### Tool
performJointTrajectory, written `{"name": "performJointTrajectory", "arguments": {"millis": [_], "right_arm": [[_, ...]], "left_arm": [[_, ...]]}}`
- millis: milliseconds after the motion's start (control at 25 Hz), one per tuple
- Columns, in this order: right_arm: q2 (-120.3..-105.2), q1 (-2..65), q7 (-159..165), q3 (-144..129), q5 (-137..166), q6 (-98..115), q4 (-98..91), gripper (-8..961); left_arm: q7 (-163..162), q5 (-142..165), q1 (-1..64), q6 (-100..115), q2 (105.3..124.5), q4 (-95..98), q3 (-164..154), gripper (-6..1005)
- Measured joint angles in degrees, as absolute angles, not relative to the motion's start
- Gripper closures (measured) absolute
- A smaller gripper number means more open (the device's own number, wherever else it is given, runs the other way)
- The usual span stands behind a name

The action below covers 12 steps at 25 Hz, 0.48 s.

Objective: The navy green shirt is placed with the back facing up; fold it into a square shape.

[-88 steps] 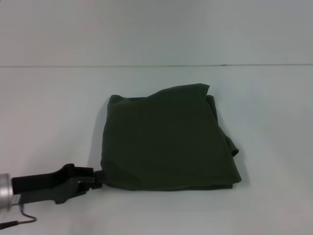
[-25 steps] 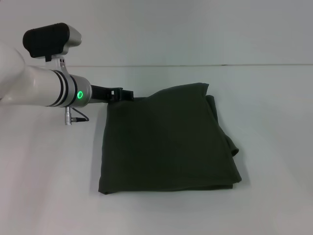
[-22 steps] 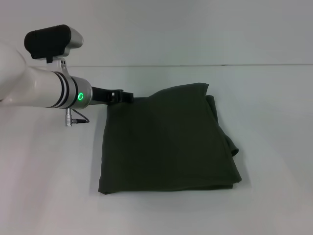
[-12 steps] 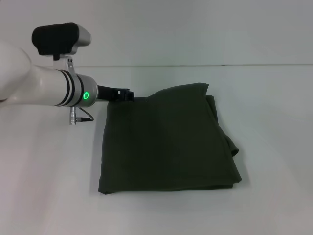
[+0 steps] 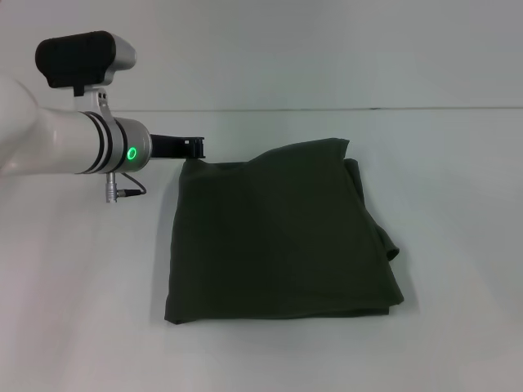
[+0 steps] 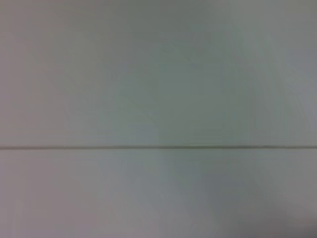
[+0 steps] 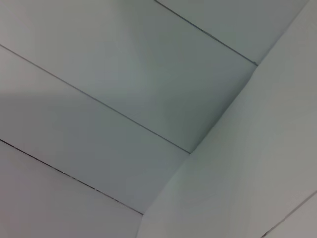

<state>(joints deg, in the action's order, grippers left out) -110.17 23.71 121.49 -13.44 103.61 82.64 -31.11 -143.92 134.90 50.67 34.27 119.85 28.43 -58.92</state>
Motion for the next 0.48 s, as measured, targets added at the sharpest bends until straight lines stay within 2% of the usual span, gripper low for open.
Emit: {"name": "performJointTrajectory", "arguments": {"millis": [40, 240, 480], "right_arm": [[-110.17, 23.67, 121.49, -13.44, 103.61, 82.61, -31.11, 45], [-110.2, 23.72, 121.48, -13.37, 103.61, 82.45, -31.11, 45], [-110.22, 24.04, 121.5, -13.36, 103.62, 82.39, -31.11, 45]], "left_arm": [[-143.99, 134.91, 50.54, 34.3, 119.84, 28.51, -58.89, 926], [-144.92, 134.93, 50.45, 34.18, 119.78, 27.98, -58.76, 813], [-145.64, 135.05, 50.45, 33.86, 119.72, 27.87, -58.78, 614]]}}
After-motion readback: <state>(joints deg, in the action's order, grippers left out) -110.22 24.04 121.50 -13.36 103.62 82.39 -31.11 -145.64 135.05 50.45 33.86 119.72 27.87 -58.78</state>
